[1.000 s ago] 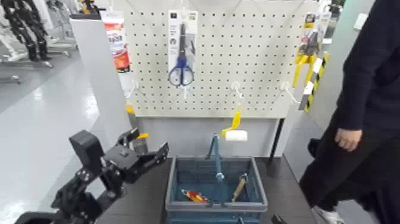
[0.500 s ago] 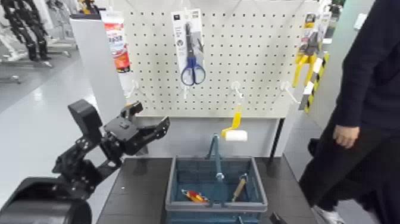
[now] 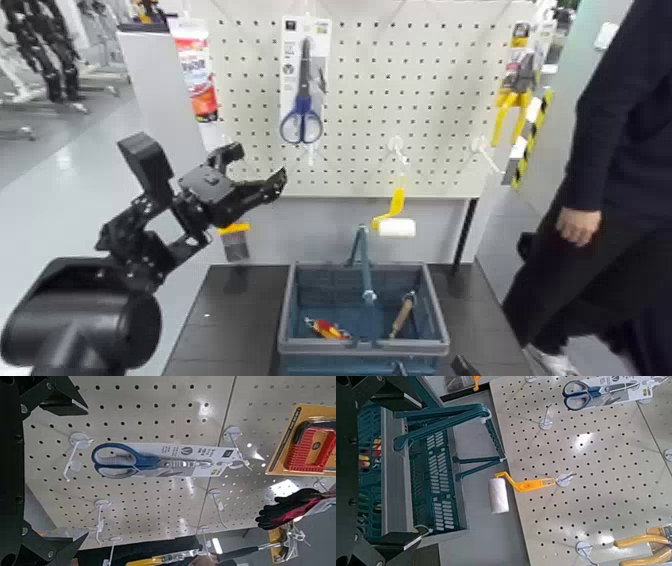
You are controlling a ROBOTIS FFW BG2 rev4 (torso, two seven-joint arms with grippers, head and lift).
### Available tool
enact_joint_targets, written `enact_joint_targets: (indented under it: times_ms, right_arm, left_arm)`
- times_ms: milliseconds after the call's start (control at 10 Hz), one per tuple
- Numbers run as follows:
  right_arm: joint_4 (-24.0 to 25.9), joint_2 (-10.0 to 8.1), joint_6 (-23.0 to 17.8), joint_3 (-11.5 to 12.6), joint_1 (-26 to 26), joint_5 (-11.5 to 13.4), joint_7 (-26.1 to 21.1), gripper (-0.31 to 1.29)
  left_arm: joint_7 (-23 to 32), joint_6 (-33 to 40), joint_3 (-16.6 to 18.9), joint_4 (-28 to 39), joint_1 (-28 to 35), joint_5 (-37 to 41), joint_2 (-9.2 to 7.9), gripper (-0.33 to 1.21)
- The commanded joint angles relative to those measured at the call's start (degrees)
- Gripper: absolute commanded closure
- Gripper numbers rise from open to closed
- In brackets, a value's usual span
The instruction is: Put the blue scissors into the crate.
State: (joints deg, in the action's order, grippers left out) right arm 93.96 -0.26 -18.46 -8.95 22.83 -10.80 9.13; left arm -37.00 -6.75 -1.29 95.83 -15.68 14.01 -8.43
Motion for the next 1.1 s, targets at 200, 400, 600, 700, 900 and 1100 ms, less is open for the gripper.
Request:
enact_joint_targets:
  times_ms: [200,400,600,700,900,1100]
  right_arm:
    - [-0.01,-0.01,0.09,-0.19,-0.16,-0.01,0.19,0.15]
    - [-0.01,-0.01,0.09,-0.28,-0.33,-0.01,0.27,0.15]
    - [-0.01,-0.1,0.09,-0.37,-0.42,-0.01,0.36,0.15]
    - [-0.01,-0.1,0.09,-0.37,-0.42,-0.01,0.36,0.15]
    - [-0.01,-0.1,0.0,-0.28,-0.42,-0.1,0.36,0.15]
    - [-0.01,-0.1,-0.09,-0.19,-0.51,-0.1,0.45,0.15]
  left_arm:
    - [-2.73,0.24,-0.03,-4.33,-5.06,0.14,0.08,0.22]
    - [-4.66,0.33,-0.74,-7.94,-8.31,0.93,-0.01,0.22]
    - [-6.42,0.77,-1.7,-10.84,-11.91,0.67,-0.1,0.22]
    - [-6.6,1.12,-2.05,-11.89,-13.23,0.67,-0.01,0.22]
    - [-7.3,2.35,-3.99,-15.93,-16.66,1.81,-0.36,0.22]
    - [-8.79,3.14,-5.22,-19.98,-19.91,1.81,-0.45,0.23]
